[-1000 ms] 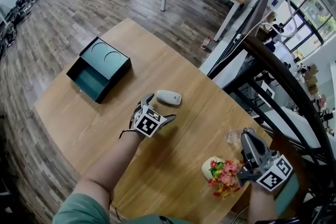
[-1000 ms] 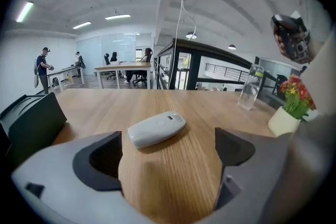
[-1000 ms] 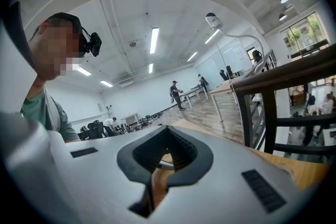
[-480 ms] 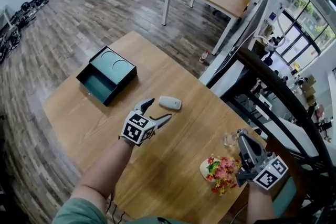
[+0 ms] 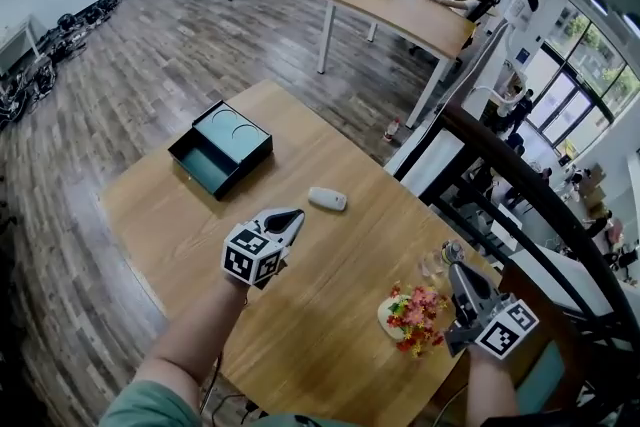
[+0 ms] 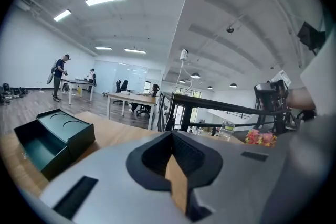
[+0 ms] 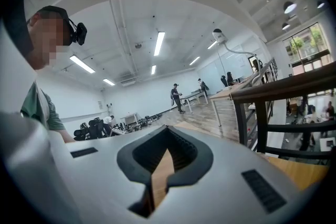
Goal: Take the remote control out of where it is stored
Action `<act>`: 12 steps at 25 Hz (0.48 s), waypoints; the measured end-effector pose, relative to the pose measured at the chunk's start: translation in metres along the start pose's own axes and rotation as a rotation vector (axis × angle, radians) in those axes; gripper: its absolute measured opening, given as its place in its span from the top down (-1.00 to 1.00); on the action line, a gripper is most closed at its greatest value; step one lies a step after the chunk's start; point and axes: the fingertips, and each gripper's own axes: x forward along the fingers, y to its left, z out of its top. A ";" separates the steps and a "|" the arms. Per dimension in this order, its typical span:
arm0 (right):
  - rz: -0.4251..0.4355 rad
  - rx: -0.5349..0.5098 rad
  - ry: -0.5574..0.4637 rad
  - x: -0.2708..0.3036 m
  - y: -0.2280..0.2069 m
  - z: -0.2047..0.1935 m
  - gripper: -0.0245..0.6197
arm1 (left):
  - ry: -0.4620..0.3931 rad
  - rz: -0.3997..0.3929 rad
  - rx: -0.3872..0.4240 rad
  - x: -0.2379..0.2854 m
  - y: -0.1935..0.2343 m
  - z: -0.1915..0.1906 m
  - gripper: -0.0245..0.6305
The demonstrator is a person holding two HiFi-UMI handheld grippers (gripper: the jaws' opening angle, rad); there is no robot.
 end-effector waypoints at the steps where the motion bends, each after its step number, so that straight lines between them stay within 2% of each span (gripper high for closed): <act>1: 0.002 -0.001 -0.004 -0.008 0.002 0.001 0.92 | -0.007 -0.003 -0.005 -0.008 -0.009 0.002 0.91; 7: 0.039 -0.023 -0.042 -0.067 0.018 0.011 0.92 | -0.048 0.028 -0.006 -0.060 -0.070 0.018 0.91; 12: 0.055 -0.001 -0.038 -0.159 0.020 0.005 0.92 | -0.047 0.068 -0.034 -0.115 -0.170 0.008 0.91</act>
